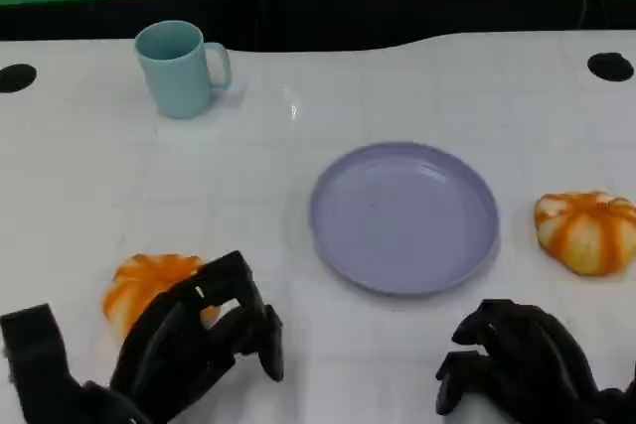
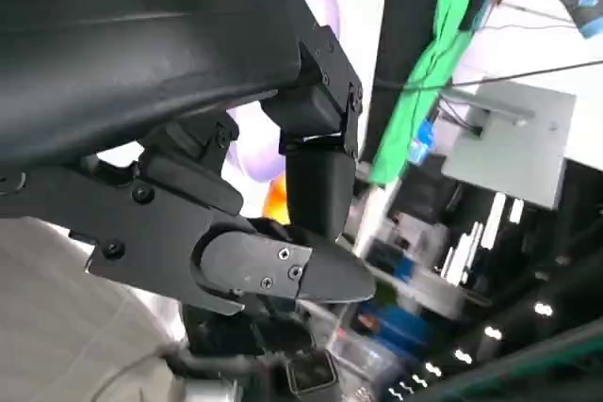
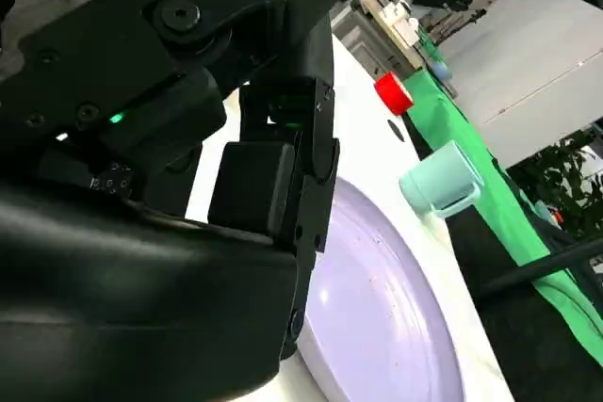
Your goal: Grasp the bread from the table and place it into the plate.
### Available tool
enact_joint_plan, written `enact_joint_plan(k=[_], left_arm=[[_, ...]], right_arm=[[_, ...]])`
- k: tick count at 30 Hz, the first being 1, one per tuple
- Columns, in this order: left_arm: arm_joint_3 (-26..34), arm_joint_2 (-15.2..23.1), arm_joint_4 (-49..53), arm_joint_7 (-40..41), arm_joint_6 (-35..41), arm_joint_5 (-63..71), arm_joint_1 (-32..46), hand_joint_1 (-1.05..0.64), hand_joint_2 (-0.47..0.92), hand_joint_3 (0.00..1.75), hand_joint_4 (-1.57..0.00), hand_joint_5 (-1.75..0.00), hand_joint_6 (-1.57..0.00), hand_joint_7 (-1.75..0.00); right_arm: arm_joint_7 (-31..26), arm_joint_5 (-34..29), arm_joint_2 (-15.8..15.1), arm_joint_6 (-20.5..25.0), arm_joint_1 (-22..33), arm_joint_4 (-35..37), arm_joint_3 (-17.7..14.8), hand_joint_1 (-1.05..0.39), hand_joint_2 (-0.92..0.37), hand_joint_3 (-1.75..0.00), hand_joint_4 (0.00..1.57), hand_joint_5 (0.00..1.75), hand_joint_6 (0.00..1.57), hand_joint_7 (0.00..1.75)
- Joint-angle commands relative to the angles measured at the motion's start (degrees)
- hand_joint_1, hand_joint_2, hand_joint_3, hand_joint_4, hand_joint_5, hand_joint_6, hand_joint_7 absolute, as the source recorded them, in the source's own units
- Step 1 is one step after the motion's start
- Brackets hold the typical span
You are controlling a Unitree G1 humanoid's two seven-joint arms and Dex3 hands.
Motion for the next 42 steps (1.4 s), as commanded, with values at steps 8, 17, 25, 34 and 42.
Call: enact_joint_plan(k=[8,17,25,34,42], left_arm=[[-2.0,7.6,-7.8,7.6,-15.7,17.2,1.8,-0.70,0.92,0.26,-0.49,-0.92,-0.46,-0.20],[-3.0,16.7,-21.2,28.3,-20.0,51.4,4.8,-0.67,0.92,0.14,-0.42,-0.35,-0.39,-0.01],[-4.9,21.8,-32.3,29.4,-9.0,71.5,5.2,-0.70,0.92,0.14,-0.46,-0.19,-0.37,0.00],[-11.7,24.9,-37.7,16.5,5.1,88.0,1.3,-0.71,0.91,0.04,-0.41,-0.07,-0.28,0.00],[-15.7,26.1,-32.6,14.6,8.0,91.4,-2.1,-0.72,0.90,0.00,-0.42,-0.04,-0.28,0.00]], right_arm=[[0.3,0.6,-0.4,0.3,-0.3,0.2,-0.3,-1.02,-0.72,0.00,1.54,0.79,1.57,0.37],[0.0,0.4,-0.2,0.2,0.1,-0.4,-0.1,-1.00,-0.72,0.00,1.54,0.79,1.57,0.38],[0.2,0.6,-0.2,-0.2,-0.7,0.8,-0.4,-1.03,-0.72,0.00,1.54,0.78,1.57,0.36],[0.2,0.3,-0.4,-1.2,-2.5,3.2,-1.0,-1.02,-0.72,0.00,1.55,0.78,1.57,0.36],[-0.1,0.4,-0.6,-0.8,-2.5,3.3,-1.1,-1.02,-0.71,0.00,1.55,0.79,1.57,0.38]])
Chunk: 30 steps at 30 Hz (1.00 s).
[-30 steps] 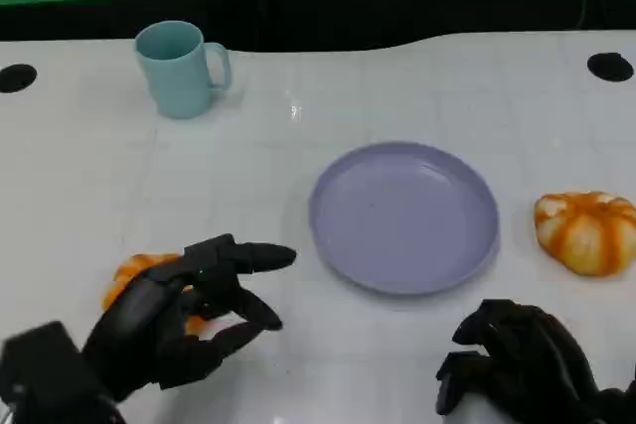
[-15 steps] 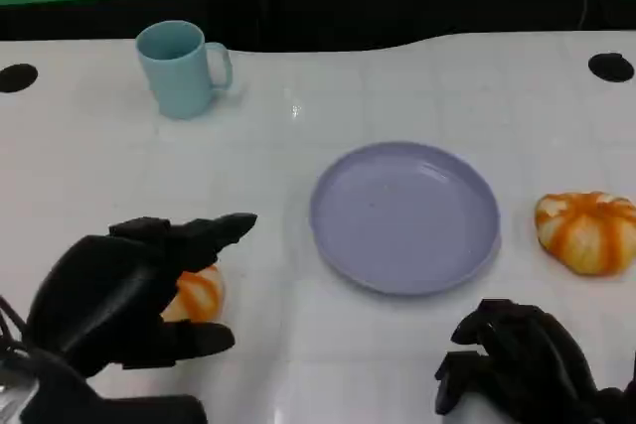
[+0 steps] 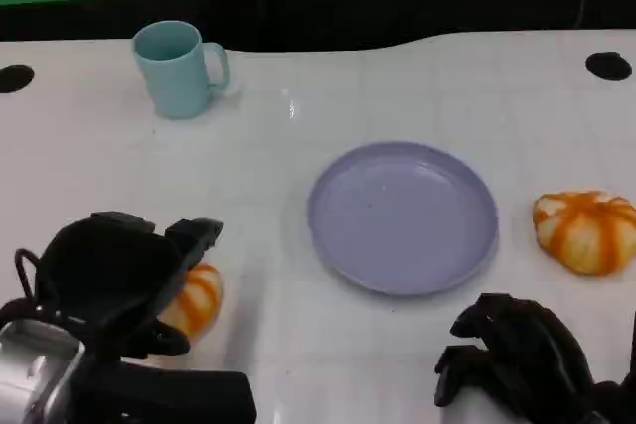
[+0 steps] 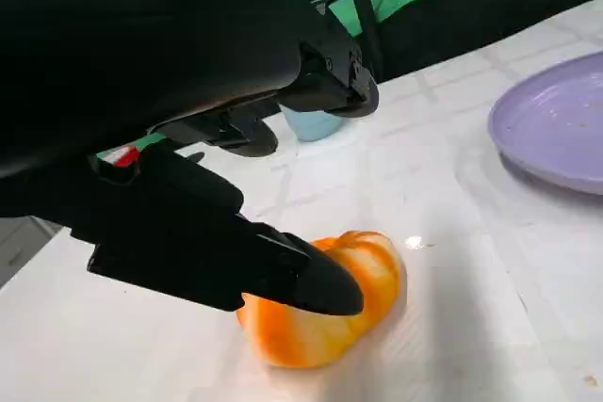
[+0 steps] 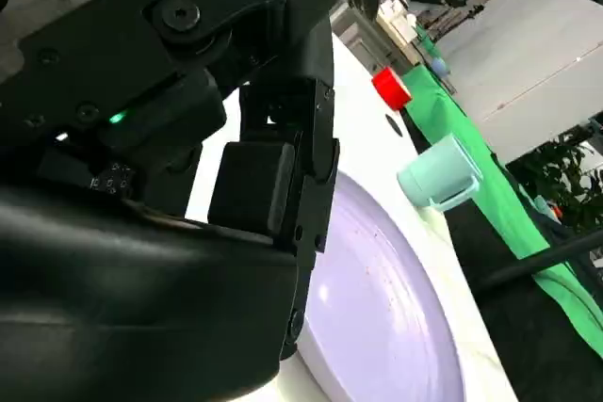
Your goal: Grasp the bread from the table and place it into the plate.
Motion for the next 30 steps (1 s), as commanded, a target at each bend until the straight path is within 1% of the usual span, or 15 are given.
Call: enact_joint_plan(k=[1,4,8,12,14,24,25,26,29,30], left_arm=[[-2.5,1.7,5.1,-2.1,2.0,2.0,-3.3,-0.72,0.89,0.00,-0.43,-0.04,-0.28,0.00],[-4.2,1.9,8.6,-3.1,3.3,2.8,-5.7,-0.72,0.89,0.00,-0.43,-0.04,-0.28,0.00],[-5.9,2.1,11.9,-2.3,4.5,2.9,-7.5,-0.71,0.89,0.00,-0.43,-0.03,-0.29,-0.01],[-8.5,1.6,19.0,-2.4,6.2,3.1,-11.1,-0.69,0.89,0.00,-0.42,-0.02,-0.28,0.00],[-9.5,1.7,21.0,-1.7,6.6,2.8,-12.1,-0.68,0.89,0.00,-0.42,-0.02,-0.28,0.00],[-15.1,1.2,39.0,6.7,3.1,-2.2,-18.5,-0.64,0.90,0.00,-0.49,-0.04,-0.28,0.00],[-15.6,1.2,40.7,8.0,2.5,-2.7,-19.0,-0.62,0.91,0.01,-0.60,-0.10,-0.31,-0.01],[-16.1,1.0,42.5,9.3,2.1,-3.3,-19.5,-0.60,0.92,0.01,-0.64,-0.13,-0.32,-0.02],[-17.1,0.9,46.2,11.8,0.8,-5.3,-20.8,-0.58,0.92,0.02,-0.70,-0.17,-0.35,-0.02],[-17.4,0.9,47.5,12.8,0.0,-6.2,-21.2,-0.51,0.92,0.08,-0.62,-0.79,-0.48,-0.03]], right_arm=[[-0.2,0.4,-0.5,0.1,-0.2,-0.1,-0.5,-1.03,-0.71,0.00,1.55,0.79,1.57,0.38],[0.1,0.3,-0.6,-0.3,-0.1,-0.1,-0.4,-1.02,-0.72,-0.01,1.54,0.79,1.57,0.38],[0.4,0.4,-0.4,-0.8,0.0,0.1,-0.5,-1.01,-0.72,-0.01,1.54,0.80,1.57,0.38],[0.4,0.5,-0.4,-0.4,0.0,-0.1,-0.4,-1.02,-0.71,0.00,1.54,0.79,1.57,0.38],[0.5,0.5,-0.4,-0.5,0.0,-0.1,-0.4,-1.02,-0.71,0.00,1.54,0.79,1.57,0.37],[-0.5,0.0,-0.4,0.2,0.9,-1.7,0.1,-1.03,-0.71,0.00,1.54,0.80,1.57,0.38],[-0.6,0.0,-0.3,0.3,1.1,-1.9,0.2,-1.04,-0.71,0.00,1.55,0.80,1.57,0.39],[-0.6,0.0,-0.4,0.2,1.1,-2.0,0.2,-1.04,-0.72,0.00,1.55,0.80,1.57,0.39],[-0.4,0.0,-0.5,0.2,1.3,-2.2,0.2,-1.04,-0.72,0.00,1.54,0.81,1.57,0.39],[-0.3,0.1,-0.5,0.2,1.3,-2.2,0.2,-1.03,-0.72,0.00,1.54,0.81,1.57,0.39]])
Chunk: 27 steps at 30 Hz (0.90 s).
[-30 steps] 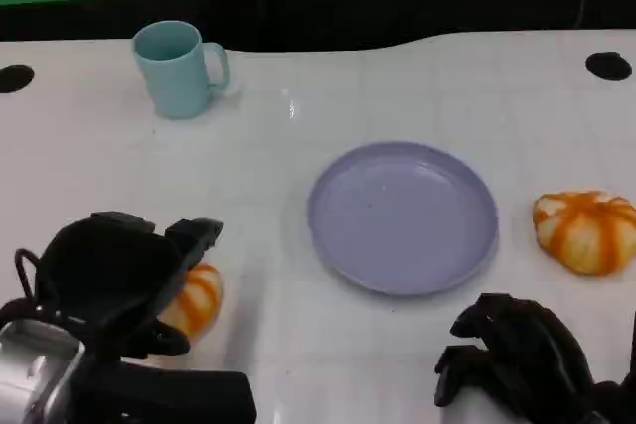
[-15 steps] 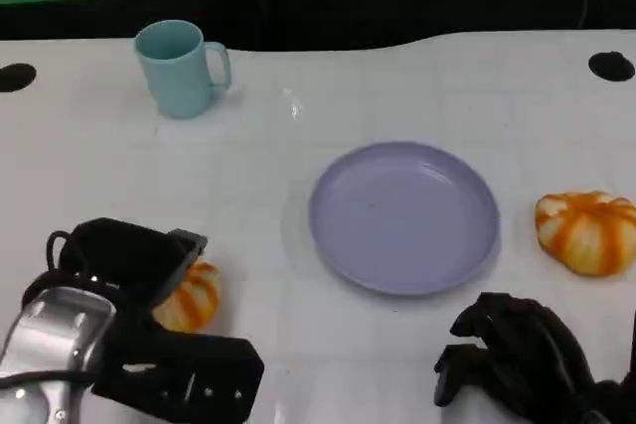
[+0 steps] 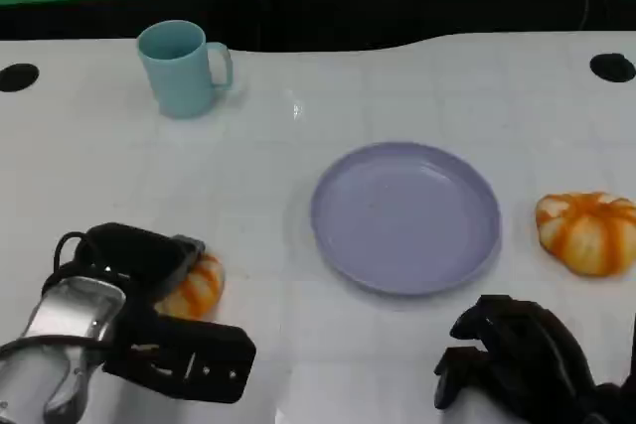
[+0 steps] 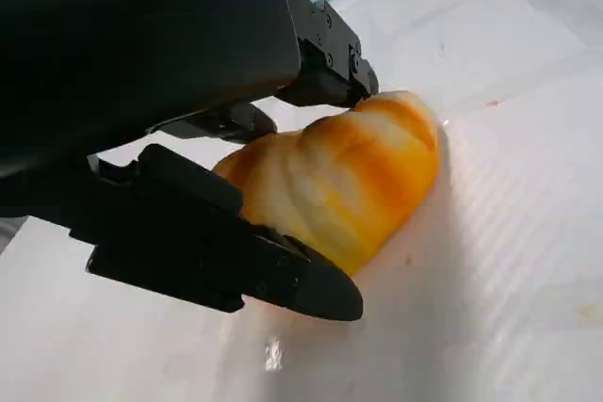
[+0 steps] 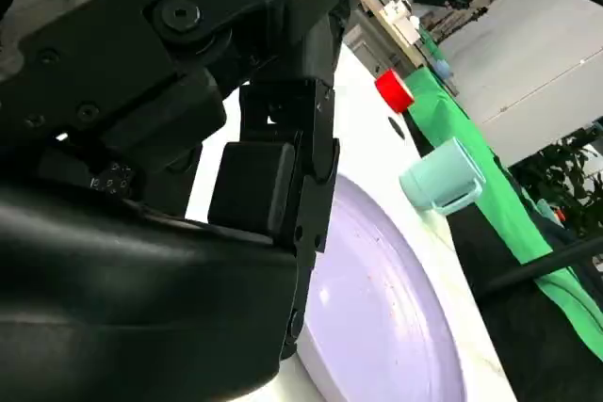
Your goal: Grasp the bread from the table and place it into the plate.
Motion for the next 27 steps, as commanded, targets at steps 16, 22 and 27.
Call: enact_joint_plan(k=[16,22,27], left_arm=[[-1.8,1.3,10.6,21.7,-10.0,-9.9,-1.0,-0.33,0.83,0.68,-0.57,-1.73,-0.64,-1.20],[-0.1,1.7,13.4,27.3,-13.3,-12.4,-3.3,-0.30,0.88,0.51,-0.63,-1.75,-0.52,-1.48],[0.3,1.6,15.0,29.4,-13.7,-13.0,-6.1,-0.34,0.92,0.34,-0.64,-1.75,-0.44,-1.64]], right_arm=[[0.7,0.6,-0.2,-0.7,0.8,-0.5,-0.3,-1.02,-0.72,-0.01,1.54,0.80,1.57,0.36],[0.4,0.4,-0.3,-0.5,0.6,-0.6,-0.3,-1.02,-0.73,-0.01,1.54,0.80,1.57,0.38],[0.2,0.2,-0.2,-0.9,0.1,0.0,-0.4,-1.03,-0.73,-0.01,1.54,0.80,1.57,0.37]])
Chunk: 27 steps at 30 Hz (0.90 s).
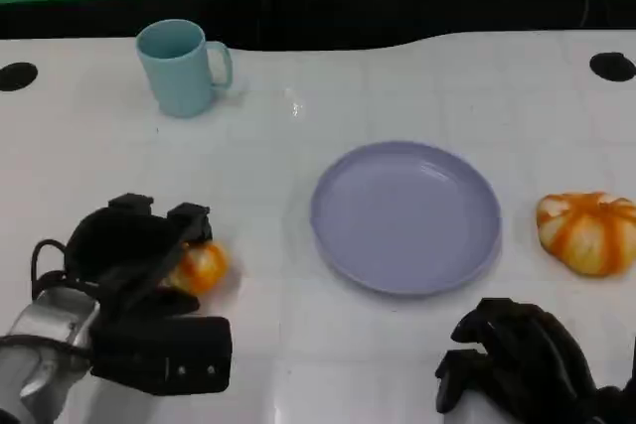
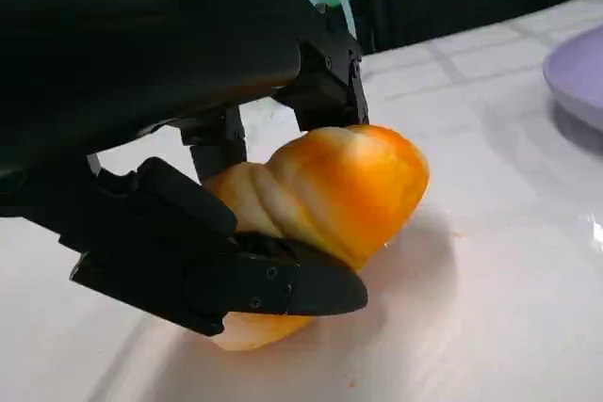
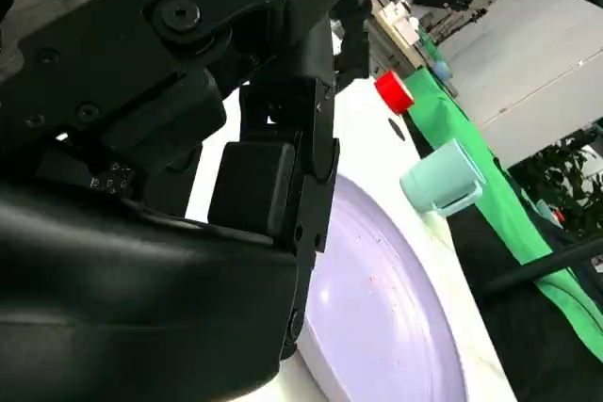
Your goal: Grasp the bread from the table and place it into the plate.
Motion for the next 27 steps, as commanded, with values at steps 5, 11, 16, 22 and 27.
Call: enact_joint_plan(k=[5,11,16,22,27], left_arm=[[2.1,-0.2,1.6,3.5,-1.9,-3.4,-4.0,-0.31,0.92,0.21,-0.70,-1.75,-0.52,-1.67],[3.5,-1.8,1.0,4.6,-4.9,-7.3,-4.6,-0.30,0.92,0.21,-0.69,-1.75,-0.62,-1.46],[3.3,-3.0,0.8,5.2,-7.6,-7.8,-6.4,-0.29,0.92,0.19,-0.70,-1.75,-0.85,-0.87],[2.9,-5.1,1.5,5.6,-9.5,-7.6,-8.7,-0.30,0.92,0.16,-0.74,-1.75,-0.77,-1.19],[1.5,-8.5,3.1,5.3,-11.1,-7.4,-11.9,-0.30,0.88,0.25,-0.79,-1.75,-0.65,-1.62]], right_arm=[[-1.0,0.3,0.0,0.1,-0.4,-0.3,-0.3,-1.02,-0.72,0.00,1.53,0.81,1.57,0.38],[-0.5,0.4,-0.1,-0.3,-0.8,0.6,-0.5,-1.02,-0.72,0.00,1.53,0.81,1.57,0.37],[-0.3,0.3,-0.3,-0.2,-1.0,1.0,-0.4,-1.04,-0.71,0.00,1.55,0.79,1.57,0.38],[-0.4,0.6,-0.2,0.6,-0.5,0.4,-0.4,-1.05,-0.70,0.00,1.55,0.79,1.57,0.40],[-0.2,0.7,-0.1,0.5,0.1,0.0,-0.2,-1.05,-0.70,0.00,1.56,0.79,1.57,0.40]])
